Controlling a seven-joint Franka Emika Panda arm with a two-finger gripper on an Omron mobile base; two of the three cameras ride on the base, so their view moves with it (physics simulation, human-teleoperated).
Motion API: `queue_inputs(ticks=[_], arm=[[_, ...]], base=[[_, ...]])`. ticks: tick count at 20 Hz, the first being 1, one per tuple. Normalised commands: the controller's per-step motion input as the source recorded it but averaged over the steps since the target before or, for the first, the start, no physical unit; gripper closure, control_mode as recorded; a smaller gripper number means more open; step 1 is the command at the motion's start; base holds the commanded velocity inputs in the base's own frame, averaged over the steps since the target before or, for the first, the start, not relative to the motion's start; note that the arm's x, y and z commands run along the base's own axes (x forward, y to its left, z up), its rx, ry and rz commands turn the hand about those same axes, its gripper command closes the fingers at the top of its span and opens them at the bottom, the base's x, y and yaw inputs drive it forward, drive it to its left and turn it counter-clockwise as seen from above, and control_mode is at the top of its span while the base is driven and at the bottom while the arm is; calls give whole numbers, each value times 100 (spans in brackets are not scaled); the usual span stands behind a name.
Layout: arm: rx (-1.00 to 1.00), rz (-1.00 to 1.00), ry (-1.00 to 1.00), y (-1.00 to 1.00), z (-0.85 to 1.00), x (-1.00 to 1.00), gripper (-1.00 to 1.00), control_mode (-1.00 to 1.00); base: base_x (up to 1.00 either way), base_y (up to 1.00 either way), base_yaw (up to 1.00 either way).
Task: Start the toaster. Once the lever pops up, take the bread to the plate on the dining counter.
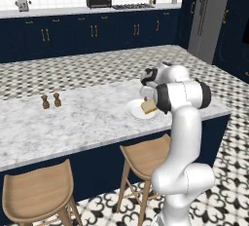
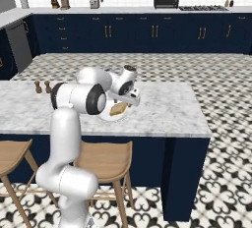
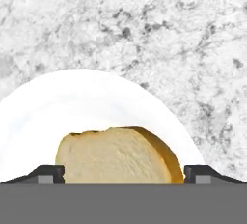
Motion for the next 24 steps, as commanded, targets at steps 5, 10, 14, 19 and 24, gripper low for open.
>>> queue_inputs(ticks=[5, 10, 14, 19, 24], arm=[[-32, -18, 0, 0, 22, -7, -100, -100], [-26, -18, 0, 0, 32, -8, -100, -100], [-4, -14, 0, 0, 93, -69, -100, -100], [0, -13, 0, -1, 100, -100, -100, -100], [0, -10, 1, 0, 98, -100, -100, -100]], base=[[0, 0, 0], [0, 0, 0], [0, 0, 0], [0, 0, 0], [0, 0, 0]])
